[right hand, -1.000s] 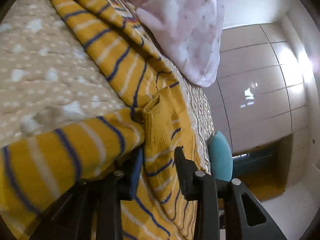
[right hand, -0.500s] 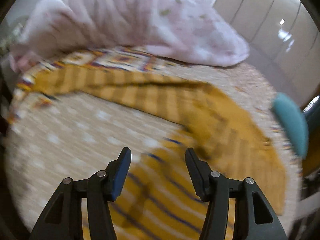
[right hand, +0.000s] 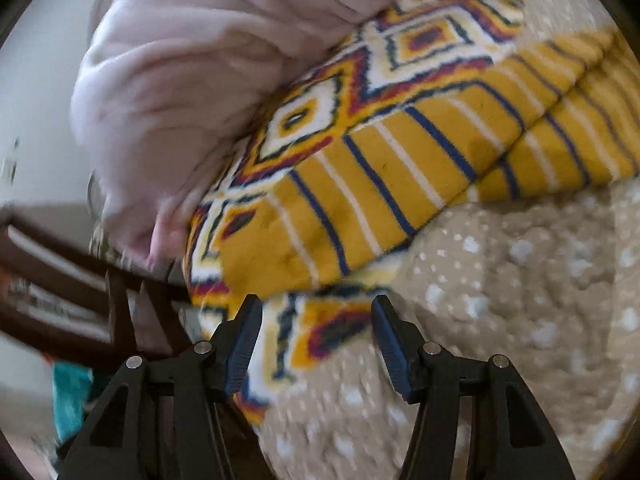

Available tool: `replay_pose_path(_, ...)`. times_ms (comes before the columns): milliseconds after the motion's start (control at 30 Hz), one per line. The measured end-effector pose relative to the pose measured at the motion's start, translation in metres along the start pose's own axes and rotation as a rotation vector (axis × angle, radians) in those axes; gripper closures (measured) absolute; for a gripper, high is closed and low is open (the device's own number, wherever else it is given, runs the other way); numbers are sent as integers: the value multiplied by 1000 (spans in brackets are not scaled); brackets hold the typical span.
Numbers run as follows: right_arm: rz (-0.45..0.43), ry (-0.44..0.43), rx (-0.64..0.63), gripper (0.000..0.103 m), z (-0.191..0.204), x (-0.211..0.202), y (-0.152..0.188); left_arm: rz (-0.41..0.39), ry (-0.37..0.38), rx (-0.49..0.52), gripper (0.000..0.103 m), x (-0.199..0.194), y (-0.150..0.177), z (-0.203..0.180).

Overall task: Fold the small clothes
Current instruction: 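Fold the held sleeve across the sweater body with the right gripper, release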

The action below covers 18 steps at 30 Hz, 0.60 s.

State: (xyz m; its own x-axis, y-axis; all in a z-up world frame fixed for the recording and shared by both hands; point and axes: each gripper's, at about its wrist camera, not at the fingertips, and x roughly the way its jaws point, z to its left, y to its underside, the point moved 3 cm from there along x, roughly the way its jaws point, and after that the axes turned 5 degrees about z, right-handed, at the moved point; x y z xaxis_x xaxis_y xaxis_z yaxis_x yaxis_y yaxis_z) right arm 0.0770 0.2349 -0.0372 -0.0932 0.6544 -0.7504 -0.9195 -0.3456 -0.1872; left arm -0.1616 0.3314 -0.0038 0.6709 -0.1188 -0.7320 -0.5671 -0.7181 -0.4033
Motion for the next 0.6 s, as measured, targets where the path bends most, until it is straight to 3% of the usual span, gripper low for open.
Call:
replay_pose_path(67, -13, -38, 64, 39, 2, 9, -4, -1, -5, -6, 33, 1, -1, 3)
replay_pose_path(167, -36, -21, 57, 39, 15, 19, -11, 5, -14, -14, 33, 4, -1, 7)
replay_pose_path(200, -42, -9, 40, 49, 19, 21, -12, 5, -14, -17, 33, 4, -1, 7)
replay_pose_path(233, -42, 8, 21, 82, 23, 22, -12, 5, -14, -16, 33, 3, -1, 8)
replay_pose_path(267, -34, 41, -6, 93, 29, 23, -11, 5, -14, -15, 33, 2, -1, 7)
replay_pose_path(433, -52, 211, -281, 98, 64, -14, 0, 3, -27, 7, 33, -1, -1, -4)
replay_pose_path(600, -87, 319, -471, 98, 62, -110, 0, 2, -19, 78, 33, -3, 1, -35)
